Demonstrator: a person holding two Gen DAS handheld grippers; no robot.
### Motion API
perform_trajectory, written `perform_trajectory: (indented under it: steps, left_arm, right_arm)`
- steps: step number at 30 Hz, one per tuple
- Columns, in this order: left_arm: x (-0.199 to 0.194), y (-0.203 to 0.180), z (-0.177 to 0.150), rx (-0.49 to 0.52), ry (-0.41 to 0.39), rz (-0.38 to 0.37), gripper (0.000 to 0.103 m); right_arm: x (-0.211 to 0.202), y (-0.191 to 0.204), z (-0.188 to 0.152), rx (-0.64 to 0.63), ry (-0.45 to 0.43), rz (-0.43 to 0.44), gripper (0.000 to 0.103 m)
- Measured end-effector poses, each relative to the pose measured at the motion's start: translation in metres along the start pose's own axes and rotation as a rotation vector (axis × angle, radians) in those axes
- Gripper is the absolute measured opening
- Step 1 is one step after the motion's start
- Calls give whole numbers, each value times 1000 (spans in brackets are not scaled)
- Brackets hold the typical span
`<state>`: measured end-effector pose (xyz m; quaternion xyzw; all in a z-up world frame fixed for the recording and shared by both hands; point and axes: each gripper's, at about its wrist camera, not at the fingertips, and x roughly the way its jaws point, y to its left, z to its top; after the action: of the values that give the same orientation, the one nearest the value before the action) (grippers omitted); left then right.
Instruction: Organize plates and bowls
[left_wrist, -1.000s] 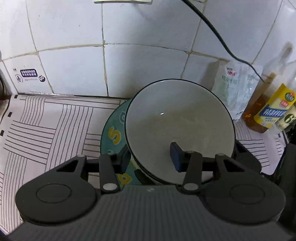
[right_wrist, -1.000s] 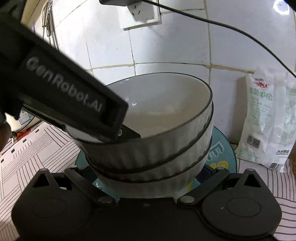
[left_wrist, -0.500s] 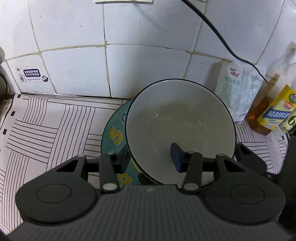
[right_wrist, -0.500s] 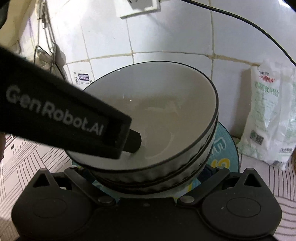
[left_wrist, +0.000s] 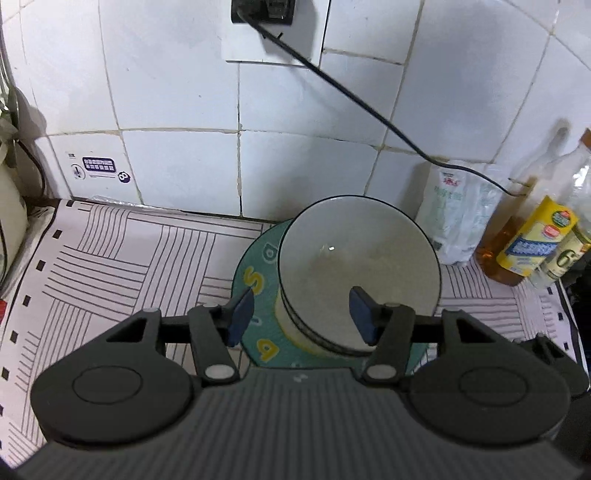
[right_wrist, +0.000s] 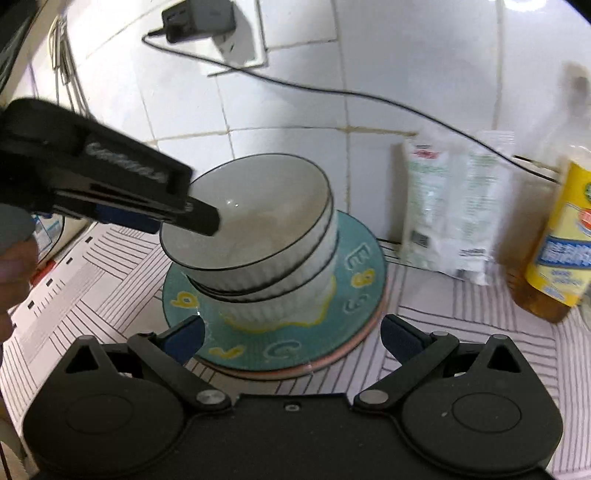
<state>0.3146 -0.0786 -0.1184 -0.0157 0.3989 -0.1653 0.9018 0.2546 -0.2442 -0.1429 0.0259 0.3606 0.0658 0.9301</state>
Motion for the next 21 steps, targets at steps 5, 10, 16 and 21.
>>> perform_trajectory:
  steps: [5, 10, 16, 21]
  left_arm:
    - [-28, 7, -6, 45, -5, -33, 59]
    - [-62, 12, -11, 62, -11, -26, 66]
    - [-101, 13, -23, 129, -13, 23, 72]
    - [-126, 22, -36, 111, -2, 15, 80]
  right_arm:
    - [-29, 3, -4, 9, 10, -59, 103]
    - [-70, 10, 3, 58, 15, -99, 103]
    - [-100, 21, -1, 44, 9, -164, 103]
    - [-118, 35, -13, 48, 57, -234, 103]
